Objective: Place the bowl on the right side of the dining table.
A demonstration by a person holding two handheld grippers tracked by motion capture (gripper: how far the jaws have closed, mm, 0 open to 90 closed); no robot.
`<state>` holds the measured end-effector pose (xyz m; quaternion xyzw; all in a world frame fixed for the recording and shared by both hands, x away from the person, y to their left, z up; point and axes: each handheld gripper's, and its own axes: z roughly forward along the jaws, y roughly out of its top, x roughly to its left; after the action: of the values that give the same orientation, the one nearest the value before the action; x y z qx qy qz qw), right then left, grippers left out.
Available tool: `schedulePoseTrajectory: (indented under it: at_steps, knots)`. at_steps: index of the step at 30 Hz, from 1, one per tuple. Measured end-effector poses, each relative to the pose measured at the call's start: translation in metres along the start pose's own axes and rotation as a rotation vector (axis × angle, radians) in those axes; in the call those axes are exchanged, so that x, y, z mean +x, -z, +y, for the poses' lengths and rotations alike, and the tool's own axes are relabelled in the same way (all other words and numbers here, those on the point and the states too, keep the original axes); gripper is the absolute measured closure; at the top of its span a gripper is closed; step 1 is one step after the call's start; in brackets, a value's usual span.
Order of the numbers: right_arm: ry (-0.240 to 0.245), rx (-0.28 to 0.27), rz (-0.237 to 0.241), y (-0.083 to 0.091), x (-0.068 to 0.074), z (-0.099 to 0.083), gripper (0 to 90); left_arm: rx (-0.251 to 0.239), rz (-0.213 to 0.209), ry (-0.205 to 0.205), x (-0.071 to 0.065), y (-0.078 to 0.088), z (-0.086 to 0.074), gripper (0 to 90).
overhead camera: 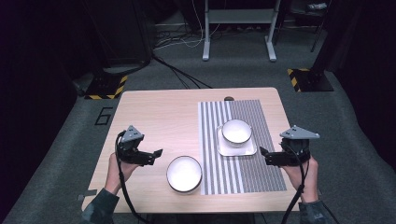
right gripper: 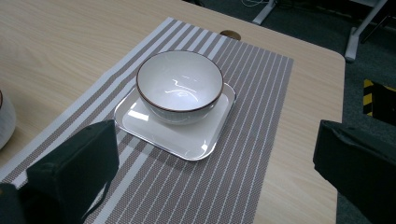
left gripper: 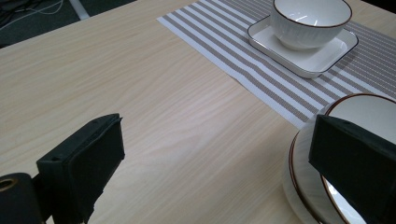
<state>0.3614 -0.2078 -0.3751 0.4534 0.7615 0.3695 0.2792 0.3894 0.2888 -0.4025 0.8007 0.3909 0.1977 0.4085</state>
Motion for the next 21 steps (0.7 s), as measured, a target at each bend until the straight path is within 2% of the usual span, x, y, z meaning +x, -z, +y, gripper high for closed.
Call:
schedulePoseTrajectory:
  at_steps: [7,10,14,17,21]
  knots:
    - [-0.044,-0.002,-0.029,0.005,-0.011,-0.022,0.0,-0.005,0.038,0.04,0.011,0.012,-0.023,3.2]
    - [-0.079,0.003,-0.043,0.005,-0.018,-0.034,0.0,-0.019,0.04,0.064,0.017,0.014,-0.038,3.2]
    - [-0.098,0.03,-0.057,0.003,-0.026,-0.05,0.0,-0.02,0.062,0.108,0.025,0.016,-0.062,3.2]
    - [-0.118,0.042,-0.065,0.001,-0.032,-0.062,0.0,0.007,0.082,0.136,0.03,0.014,-0.079,3.0]
    - [-0.148,0.056,-0.084,-0.003,-0.039,-0.076,0.0,0.045,0.113,0.153,0.036,0.012,-0.098,2.7]
